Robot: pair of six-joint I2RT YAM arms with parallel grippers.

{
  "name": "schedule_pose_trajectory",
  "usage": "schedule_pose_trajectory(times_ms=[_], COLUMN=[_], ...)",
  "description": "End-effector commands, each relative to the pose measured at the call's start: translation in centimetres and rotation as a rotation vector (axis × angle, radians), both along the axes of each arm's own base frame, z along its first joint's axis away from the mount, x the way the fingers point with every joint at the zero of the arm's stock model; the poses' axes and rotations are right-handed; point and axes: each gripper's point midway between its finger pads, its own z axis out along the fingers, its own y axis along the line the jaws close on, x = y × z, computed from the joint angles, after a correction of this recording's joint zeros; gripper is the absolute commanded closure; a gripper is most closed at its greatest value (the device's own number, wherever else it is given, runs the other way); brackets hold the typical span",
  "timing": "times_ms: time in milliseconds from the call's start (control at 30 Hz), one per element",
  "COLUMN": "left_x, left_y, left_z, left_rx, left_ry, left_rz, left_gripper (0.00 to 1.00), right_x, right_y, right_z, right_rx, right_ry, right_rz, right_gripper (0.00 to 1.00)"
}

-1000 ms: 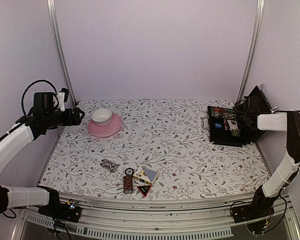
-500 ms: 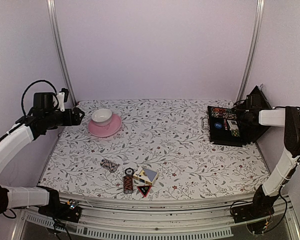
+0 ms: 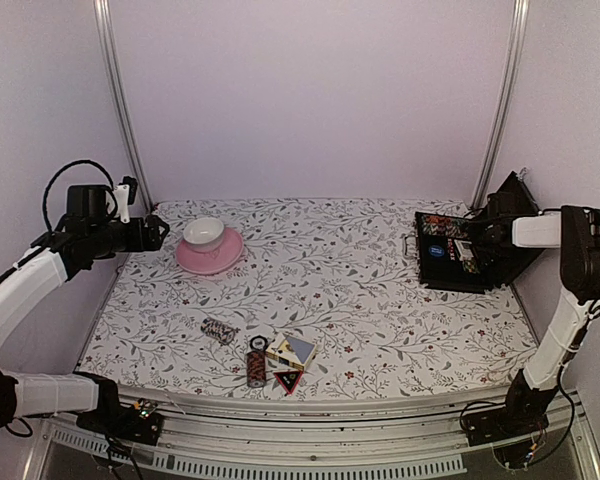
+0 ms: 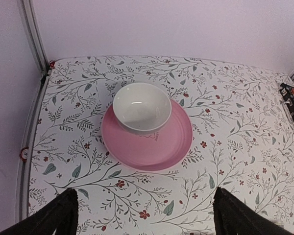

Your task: Pack up texas hold em set

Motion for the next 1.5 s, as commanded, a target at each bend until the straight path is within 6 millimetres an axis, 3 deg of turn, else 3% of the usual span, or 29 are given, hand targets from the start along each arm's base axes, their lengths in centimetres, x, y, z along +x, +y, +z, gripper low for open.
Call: schedule_pose_trajectory(times_ms=[0, 500, 767, 933, 1167, 1300, 1367, 1467], left_x=[-0.2, -0.1, 0.0, 0.0, -0.1, -0.7, -0.9, -1.3], left_y=[0.1, 0.2, 0.4, 0.6, 0.0, -1.5, -2.7, -3.7], left_z=[-0.2, -0.5, -0.5, -0.5, -0.5, -0.2, 0.1, 1.1], left_rx=[0.005, 0.011, 0.016, 0.019, -0.008, -0.048, -0.055, -0.071], left_ry=[-0.001, 0.007, 0.009, 0.011, 0.001, -0.003, -0.01, -0.019], left_rz=[-0.004, 0.001, 0.009, 0.023, -0.008, -0.043, -0.074, -0.117], left_gripper=[0.04, 0.04, 0.04, 0.05, 0.05, 0.06, 0.06, 0.06], right_x=[0.7, 2.4, 2.4, 1.8, -0.2, -2.9, -4.5, -7.0], right_y=[-0.6, -0.6, -1.0, -1.3, 0.0, 2.7, 5.2, 9.7], right_z=[-0.3, -1.9, 0.1, 3.7, 11.5, 16.0, 18.6, 20.8], right_rx=[-0.025, -0.015, -0.062, -0.135, -0.284, -0.339, -0.367, -0.401], right_ry=[0.013, 0.033, 0.001, -0.039, -0.176, -0.285, -0.348, -0.415], right_rz=[-0.012, 0.001, 0.009, 0.043, 0.228, 0.377, 0.476, 0.658], right_gripper=[0.16, 0.17, 0.17, 0.17, 0.17, 0.16, 0.15, 0.12])
